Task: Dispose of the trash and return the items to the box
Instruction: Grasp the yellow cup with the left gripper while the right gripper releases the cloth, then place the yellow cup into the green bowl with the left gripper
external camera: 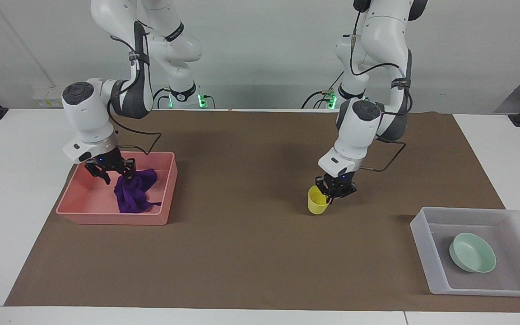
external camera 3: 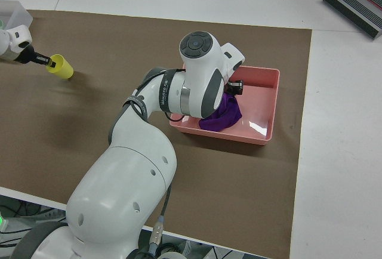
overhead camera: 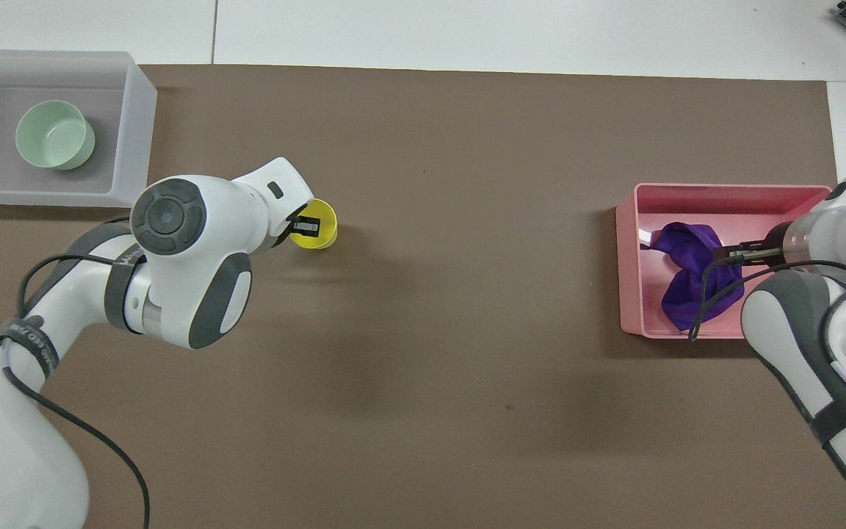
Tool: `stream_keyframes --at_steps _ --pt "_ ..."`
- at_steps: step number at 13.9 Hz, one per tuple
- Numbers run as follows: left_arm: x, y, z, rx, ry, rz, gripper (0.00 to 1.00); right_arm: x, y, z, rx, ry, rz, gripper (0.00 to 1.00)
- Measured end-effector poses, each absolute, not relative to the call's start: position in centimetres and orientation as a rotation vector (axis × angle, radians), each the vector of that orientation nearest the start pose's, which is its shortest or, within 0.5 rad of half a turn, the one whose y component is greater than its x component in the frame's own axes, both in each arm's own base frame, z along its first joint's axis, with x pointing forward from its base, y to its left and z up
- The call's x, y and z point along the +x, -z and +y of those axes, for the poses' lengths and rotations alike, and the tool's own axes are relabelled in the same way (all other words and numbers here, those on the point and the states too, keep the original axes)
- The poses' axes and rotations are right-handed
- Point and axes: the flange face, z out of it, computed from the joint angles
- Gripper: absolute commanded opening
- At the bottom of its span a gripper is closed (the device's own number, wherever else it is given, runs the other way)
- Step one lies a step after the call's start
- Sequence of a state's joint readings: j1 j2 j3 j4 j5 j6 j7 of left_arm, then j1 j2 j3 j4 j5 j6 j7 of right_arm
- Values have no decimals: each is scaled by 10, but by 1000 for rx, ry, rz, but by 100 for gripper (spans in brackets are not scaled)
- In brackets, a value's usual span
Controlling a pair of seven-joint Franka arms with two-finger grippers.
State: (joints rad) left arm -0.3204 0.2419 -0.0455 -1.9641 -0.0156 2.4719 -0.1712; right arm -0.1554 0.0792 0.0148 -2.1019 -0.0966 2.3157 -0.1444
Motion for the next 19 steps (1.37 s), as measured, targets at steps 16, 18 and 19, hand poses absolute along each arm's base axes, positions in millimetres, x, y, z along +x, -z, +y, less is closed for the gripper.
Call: stream_keyframes --at_steps 16,18,19 --pt "698 -459 118 -3078 555 -109 0 557 -611 27 -3216 136 180 100" --pt "715 -442 146 -3078 550 -140 0 546 -633 23 -3194 147 202 100" --pt "722 -430 155 -3084 546 -154 0 541 -638 20 -3188 126 204 100"
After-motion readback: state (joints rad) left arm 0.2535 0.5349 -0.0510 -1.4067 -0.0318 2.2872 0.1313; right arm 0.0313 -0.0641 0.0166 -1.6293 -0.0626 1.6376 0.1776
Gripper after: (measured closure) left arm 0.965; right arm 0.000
